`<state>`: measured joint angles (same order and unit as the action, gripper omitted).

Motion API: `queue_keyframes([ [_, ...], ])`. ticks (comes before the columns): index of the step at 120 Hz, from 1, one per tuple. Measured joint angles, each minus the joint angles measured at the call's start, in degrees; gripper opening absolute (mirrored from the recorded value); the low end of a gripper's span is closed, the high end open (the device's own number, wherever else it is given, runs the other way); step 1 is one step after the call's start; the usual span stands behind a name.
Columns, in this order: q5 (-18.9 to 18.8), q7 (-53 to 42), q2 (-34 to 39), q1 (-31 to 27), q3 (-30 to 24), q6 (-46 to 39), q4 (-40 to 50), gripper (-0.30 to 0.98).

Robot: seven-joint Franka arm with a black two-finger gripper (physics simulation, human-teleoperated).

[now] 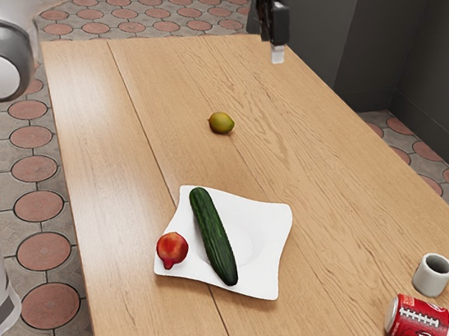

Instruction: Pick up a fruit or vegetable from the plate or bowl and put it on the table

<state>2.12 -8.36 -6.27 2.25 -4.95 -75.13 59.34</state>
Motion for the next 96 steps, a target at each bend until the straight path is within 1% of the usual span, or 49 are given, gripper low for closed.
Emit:
queue_keyframes([
  [5, -0.2, -4.1, -0.8, -0.8, -4.5, 0.2, 0.3, 0.69],
  [10, -0.8, -7.8, -1.6, 0.4, -6.8, 0.4, 0.3, 0.68],
  [17, -1.5, -12.7, -2.1, 1.2, -8.2, 0.5, 0.3, 0.68],
  [30, -2.8, -20.9, -2.4, 0.5, -9.1, 0.1, 1.6, 0.68],
  [41, -3.6, -26.9, 0.1, 0.1, -9.0, -3.0, 10.2, 0.68],
  [54, -3.3, -33.4, 2.9, 0.4, -8.6, -9.6, 22.1, 0.68],
  [66, -2.2, -38.9, 3.2, 1.5, -6.8, -16.0, 29.7, 0.68],
  [71, -1.9, -40.9, 4.5, 5.4, -2.1, -18.5, 33.3, 0.68],
  [81, -1.6, -44.6, 8.4, 12.0, 5.4, -23.7, 40.2, 0.69],
  [89, -1.4, -47.1, 10.6, 16.1, 9.3, -27.7, 45.0, 0.69],
  [96, -1.4, -49.2, 11.6, 19.0, 10.8, -30.7, 47.7, 0.69],
])
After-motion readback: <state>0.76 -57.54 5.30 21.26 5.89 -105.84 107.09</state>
